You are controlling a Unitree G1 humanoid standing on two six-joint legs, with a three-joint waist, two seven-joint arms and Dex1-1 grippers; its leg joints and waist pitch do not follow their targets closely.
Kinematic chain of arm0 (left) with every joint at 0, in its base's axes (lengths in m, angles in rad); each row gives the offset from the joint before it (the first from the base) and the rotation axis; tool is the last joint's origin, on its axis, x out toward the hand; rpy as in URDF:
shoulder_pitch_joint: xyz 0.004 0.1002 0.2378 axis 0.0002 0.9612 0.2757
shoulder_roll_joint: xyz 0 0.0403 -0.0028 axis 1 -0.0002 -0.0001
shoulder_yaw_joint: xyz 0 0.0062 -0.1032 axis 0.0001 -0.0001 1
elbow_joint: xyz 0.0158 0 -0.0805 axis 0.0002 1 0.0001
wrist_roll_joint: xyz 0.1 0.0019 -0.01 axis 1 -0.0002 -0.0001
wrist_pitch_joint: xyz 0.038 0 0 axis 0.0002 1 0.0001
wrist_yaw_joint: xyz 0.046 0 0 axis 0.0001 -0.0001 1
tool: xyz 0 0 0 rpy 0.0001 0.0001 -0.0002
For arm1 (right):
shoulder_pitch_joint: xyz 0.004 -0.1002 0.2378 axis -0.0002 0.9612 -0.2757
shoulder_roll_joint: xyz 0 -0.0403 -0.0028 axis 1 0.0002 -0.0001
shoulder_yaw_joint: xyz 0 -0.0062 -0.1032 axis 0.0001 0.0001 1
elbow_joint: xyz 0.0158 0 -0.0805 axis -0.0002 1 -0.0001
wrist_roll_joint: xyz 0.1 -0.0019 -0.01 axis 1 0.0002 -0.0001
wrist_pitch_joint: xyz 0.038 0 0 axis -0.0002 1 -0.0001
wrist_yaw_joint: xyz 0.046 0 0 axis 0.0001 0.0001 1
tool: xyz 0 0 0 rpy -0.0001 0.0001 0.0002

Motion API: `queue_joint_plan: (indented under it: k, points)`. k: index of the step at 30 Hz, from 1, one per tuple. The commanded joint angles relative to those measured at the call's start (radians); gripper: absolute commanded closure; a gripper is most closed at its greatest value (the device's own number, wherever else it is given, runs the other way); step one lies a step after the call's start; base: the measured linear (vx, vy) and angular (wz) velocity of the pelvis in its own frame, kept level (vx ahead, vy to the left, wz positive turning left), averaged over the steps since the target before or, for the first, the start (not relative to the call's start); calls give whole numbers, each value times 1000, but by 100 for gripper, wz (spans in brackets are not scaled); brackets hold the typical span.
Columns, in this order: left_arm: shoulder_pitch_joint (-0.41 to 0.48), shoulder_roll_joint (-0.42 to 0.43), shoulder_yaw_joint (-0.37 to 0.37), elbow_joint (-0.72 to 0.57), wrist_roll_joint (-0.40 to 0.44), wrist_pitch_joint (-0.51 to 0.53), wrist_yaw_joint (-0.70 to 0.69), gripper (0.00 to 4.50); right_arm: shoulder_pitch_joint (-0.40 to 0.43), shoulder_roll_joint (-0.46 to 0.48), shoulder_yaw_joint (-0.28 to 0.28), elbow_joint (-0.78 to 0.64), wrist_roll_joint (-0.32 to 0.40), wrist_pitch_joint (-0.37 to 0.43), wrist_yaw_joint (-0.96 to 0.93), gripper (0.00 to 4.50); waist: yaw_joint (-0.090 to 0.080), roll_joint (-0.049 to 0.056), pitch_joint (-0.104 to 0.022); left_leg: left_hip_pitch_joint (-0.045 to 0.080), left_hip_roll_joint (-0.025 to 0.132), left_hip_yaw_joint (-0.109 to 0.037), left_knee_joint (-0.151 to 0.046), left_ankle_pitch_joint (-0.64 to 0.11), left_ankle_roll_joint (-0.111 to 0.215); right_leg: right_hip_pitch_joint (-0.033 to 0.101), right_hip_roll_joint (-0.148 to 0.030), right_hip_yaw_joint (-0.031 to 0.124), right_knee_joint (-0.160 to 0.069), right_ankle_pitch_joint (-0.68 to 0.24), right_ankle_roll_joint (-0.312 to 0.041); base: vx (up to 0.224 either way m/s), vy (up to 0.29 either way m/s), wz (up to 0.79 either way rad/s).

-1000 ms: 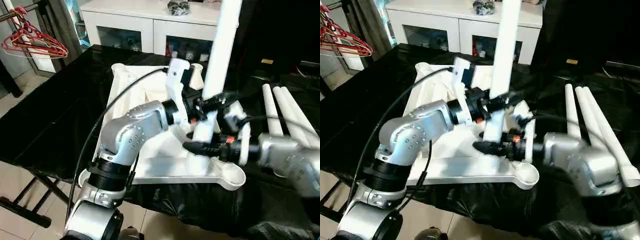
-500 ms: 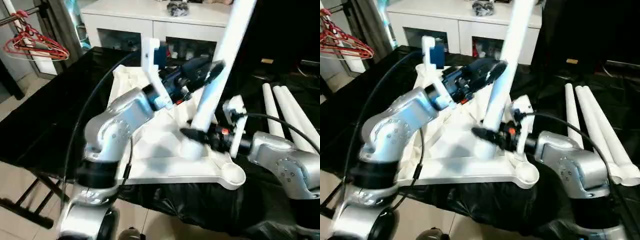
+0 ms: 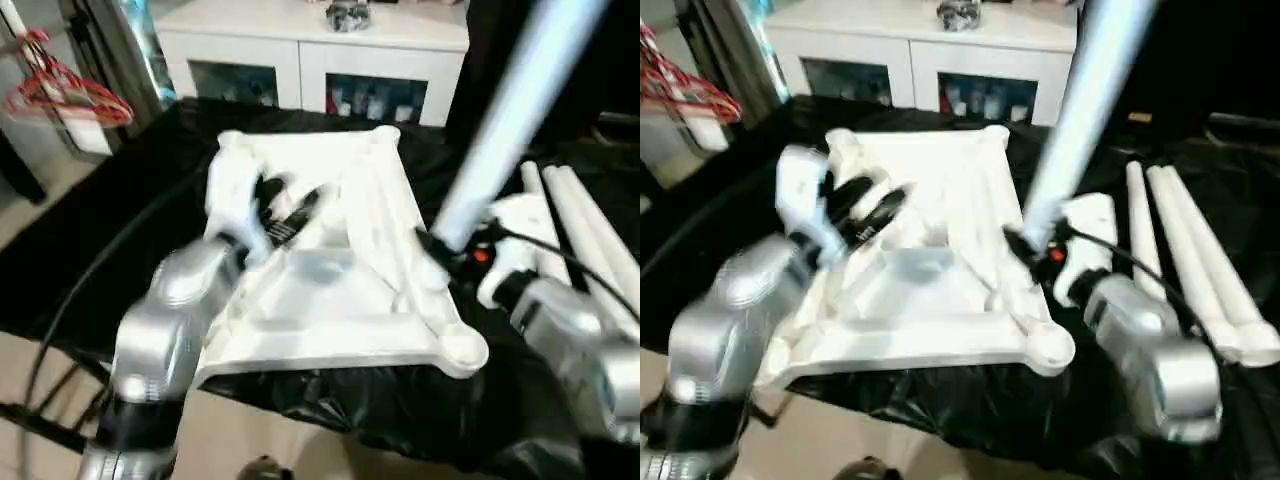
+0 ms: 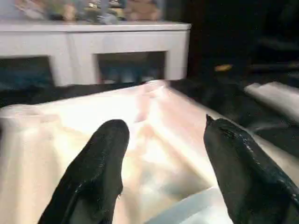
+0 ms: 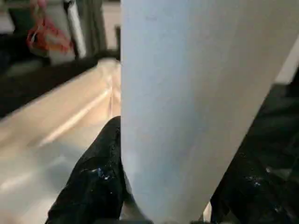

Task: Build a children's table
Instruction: Pick table leg, then insert table leg to table base

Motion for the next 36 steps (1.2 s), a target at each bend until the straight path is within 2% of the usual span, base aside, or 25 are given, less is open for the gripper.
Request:
queue_joint_plan:
  k: [1, 4, 11, 12, 13, 15, 17, 18, 19, 20, 21, 22, 23, 25, 26, 27, 28, 29, 30, 31, 32, 33, 34, 35, 36]
  points:
    - [37, 2, -14, -32, 50, -11, 44, 149, 36, -7, 19, -47, -69, 1, -78, 259, -11, -4, -57, 24, 62, -30, -86, -232, -26, 32, -70, 59, -83, -246, -41, 0, 0, 0]
    - [103, -30, -6, -59, -7, 11, 34, 149, 96, -12, 23, -87, -32, 77, -71, 259, -15, 18, -51, 29, 59, -31, -88, -314, -46, 29, -73, 63, -91, -295, -52, 0, 0, 0]
    - [152, -38, -28, -22, 74, -115, 78, 149, 216, 62, 67, -67, -84, -26, -113, 259, -54, 13, -34, 40, 55, -50, -94, -462, -61, 20, -55, 37, -138, -554, 35, 0, 0, 0]
    - [151, -41, -32, -21, 85, -123, 84, 149, 222, 63, 73, -75, -94, -28, -118, 259, -73, 28, -32, 54, 84, -73, -110, -531, -73, 25, -27, 17, -142, -478, 37, 0, 0, 0]
    - [158, -53, -39, -32, 91, -129, 88, 149, 232, 66, 76, -85, -93, -24, -125, 259, -92, 52, -32, 61, 174, -129, -169, -627, -64, 41, -10, 4, -81, -313, 14, 0, 0, 0]
    - [163, -54, -47, -37, 98, -121, 89, 149, 236, 62, 76, -87, -96, -23, -127, 259, -101, 49, -27, 67, 245, -158, -228, -658, -20, 21, 0, 16, 67, -126, -33, 0, 0, 0]
    - [181, -66, -50, -44, 78, -105, 82, 149, 235, 57, 71, -91, -94, -16, -122, 259, -108, 30, -33, 65, 206, -129, -203, -601, 56, 16, -26, 56, 68, -120, -57, -5, -147, -1]
    - [186, -68, -51, -47, 75, -108, 82, 149, 234, 62, 67, -91, -89, -16, -119, 259, -103, -13, -45, 16, 72, -66, -93, -459, 81, 44, -67, 117, -30, -113, -78, -4, -183, -5]
    - [190, -70, -52, -49, 74, -107, 84, 149, 233, 64, 63, -90, -88, -18, -116, 259, -75, -41, -55, -17, -27, -19, 7, -278, 78, 60, -103, 126, -93, -226, 34, -33, -182, -16]
    - [195, -70, -60, -52, 87, -105, 93, 149, 231, 62, 59, -86, -97, -26, -116, 259, -39, -57, -55, -34, -4, -49, 52, -90, 60, 49, -160, 178, -106, -514, 260, -25, -127, -14]
    - [195, -70, -60, -52, 87, -105, 93, 149, 231, 62, 59, -86, -97, -26, -116, 259, -29, -53, -58, -83, -6, -72, 86, -89, 78, 68, -182, 204, -89, -554, 355, -25, -127, -14]
    - [197, -71, -64, -52, 95, -120, 97, 149, 226, 58, 56, -85, -99, -32, -112, 259, -30, -62, -55, -93, -9, -81, 106, -113, 89, 64, -195, 215, -90, -546, 365, -16, -65, -15]
    - [200, -74, -66, -53, 106, -125, 106, 149, 222, 56, 51, -84, -100, -39, -112, 259, -24, -58, -53, -103, -20, -100, 127, -120, 85, 71, -211, 212, -87, -514, 309, 0, 0, 0]
    - [204, -72, -69, -54, 142, -143, 126, 149, 204, 56, 29, -91, -88, -43, -118, 259, -18, -54, -36, -65, -21, -115, 100, -121, 65, 50, -188, 191, -101, -481, 130, 0, 0, 0]
    - [205, -72, -69, -55, 143, -141, 127, 149, 201, 55, 28, -91, -92, -43, -123, 259, -28, -27, -29, -16, -8, -106, 6, -74, 39, 43, -101, 101, -102, -464, -44, -24, 84, 10]
    - [209, -81, -62, -59, 121, -118, 122, 149, 191, 59, 26, -79, -110, -91, -130, 259, -35, 9, -44, 29, 37, -109, -46, -138, 12, 37, -31, 67, -87, -341, -94, -24, 84, 10]
    - [211, -86, -58, -60, 105, -107, 117, 149, 188, 64, 27, -72, -114, -127, -128, 259, -47, 16, -35, 30, 77, -125, -76, -290, 11, 18, -1, 64, -64, -303, -87, -53, 111, 17]
    - [213, -83, -57, -65, 110, -95, 118, 149, 185, 66, 26, -70, -115, -132, -131, 259, -72, 43, -40, 42, 138, -162, -129, -558, -63, 33, -4, 58, -14, -235, -72, -60, 89, 14]
    - [213, -80, -57, -68, 118, -90, 119, 149, 184, 72, 21, -68, -107, -133, -130, 259, -72, 51, -36, 42, 158, -172, -157, -691, -82, 35, -6, 52, 19, -147, -49, -60, 89, 14]
    - [211, -73, -63, -71, 131, -101, 117, 149, 181, 74, 15, -64, -101, -122, -129, 259, -72, 24, -32, 33, 82, -120, -123, -695, -39, 41, -42, 74, -26, -149, -53, -6, 62, 9]
    - [211, -71, -66, -71, 131, -111, 114, 149, 179, 72, 13, -60, -103, -122, -127, 259, -66, 7, -28, 31, 39, -89, -98, -654, -26, 36, -76, 90, -67, -296, -61, 0, 0, 0]
    - [211, -71, -67, -71, 131, -111, 114, 149, 179, 73, 13, -60, -103, -120, -127, 259, -36, -23, -26, 12, 8, -65, -20, -407, 29, 51, -188, 158, -143, -644, -28, 0, 0, 0]
    - [211, -71, -68, -71, 133, -112, 117, 149, 179, 74, 10, -58, -102, -113, -128, 259, -18, -33, -31, -9, 20, -74, 29, -260, 64, 69, -246, 194, -161, -729, -10, 13, 71, -5]
    - [211, -65, -77, -71, 153, -126, 121, 149, 179, 76, 6, -57, -101, -104, -130, 259, -10, -36, -34, -37, 32, -103, 63, -128, 88, 74, -275, 208, -161, -758, -13, 0, 135, -14]
    - [210, -62, -84, -70, 166, -134, 123, 149, 179, 72, 6, -55, -102, -95, -128, 259, -12, -25, -33, -42, 29, -107, 12, -84, 97, 80, -213, 156, -140, -644, -75, 0, 135, -14]
